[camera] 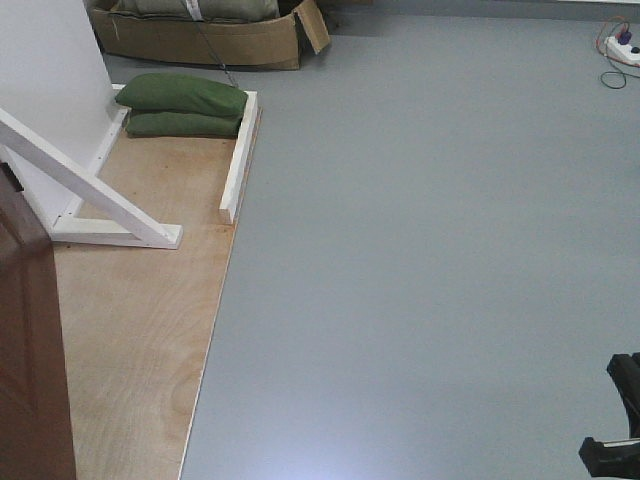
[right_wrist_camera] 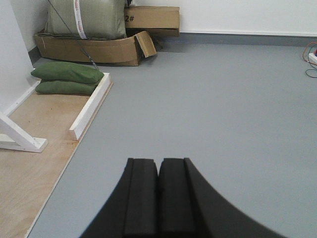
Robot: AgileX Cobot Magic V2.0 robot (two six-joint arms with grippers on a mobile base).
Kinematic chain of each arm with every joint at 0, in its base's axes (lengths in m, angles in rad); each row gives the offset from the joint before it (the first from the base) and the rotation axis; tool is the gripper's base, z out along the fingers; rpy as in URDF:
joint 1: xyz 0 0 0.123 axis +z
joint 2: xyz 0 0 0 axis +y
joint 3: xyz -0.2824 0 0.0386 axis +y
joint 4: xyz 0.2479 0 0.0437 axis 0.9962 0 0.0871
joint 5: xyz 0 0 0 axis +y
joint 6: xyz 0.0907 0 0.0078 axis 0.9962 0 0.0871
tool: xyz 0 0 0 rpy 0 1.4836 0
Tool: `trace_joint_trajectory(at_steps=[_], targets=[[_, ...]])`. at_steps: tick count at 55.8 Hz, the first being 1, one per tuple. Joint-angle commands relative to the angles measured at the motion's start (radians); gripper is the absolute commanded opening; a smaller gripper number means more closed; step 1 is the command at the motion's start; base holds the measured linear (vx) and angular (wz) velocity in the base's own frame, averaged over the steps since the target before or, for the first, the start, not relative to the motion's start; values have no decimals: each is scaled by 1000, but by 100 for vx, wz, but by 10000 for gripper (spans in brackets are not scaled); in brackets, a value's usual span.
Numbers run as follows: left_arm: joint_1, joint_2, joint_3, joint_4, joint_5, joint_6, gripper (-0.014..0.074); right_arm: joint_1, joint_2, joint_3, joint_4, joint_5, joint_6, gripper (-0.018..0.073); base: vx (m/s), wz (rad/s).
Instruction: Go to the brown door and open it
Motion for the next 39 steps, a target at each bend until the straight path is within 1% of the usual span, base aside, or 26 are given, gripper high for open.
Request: trace_joint_trajectory(at_steps=[1, 7, 31, 39], targets=[[-13, 1, -30, 105, 282, -17, -3, 1, -6, 3, -4, -77, -8, 0, 0, 0], [-13, 1, -30, 105, 363, -17, -3, 1, -6, 3, -4, -77, -8, 0, 0, 0], [-13, 1, -30, 113, 779, -15, -3, 1, -6, 3, -4, -77, -8, 0, 0, 1], [-13, 1, -30, 113, 885, -10, -3, 1, -6, 3, -4, -77, -8, 0, 0, 0]])
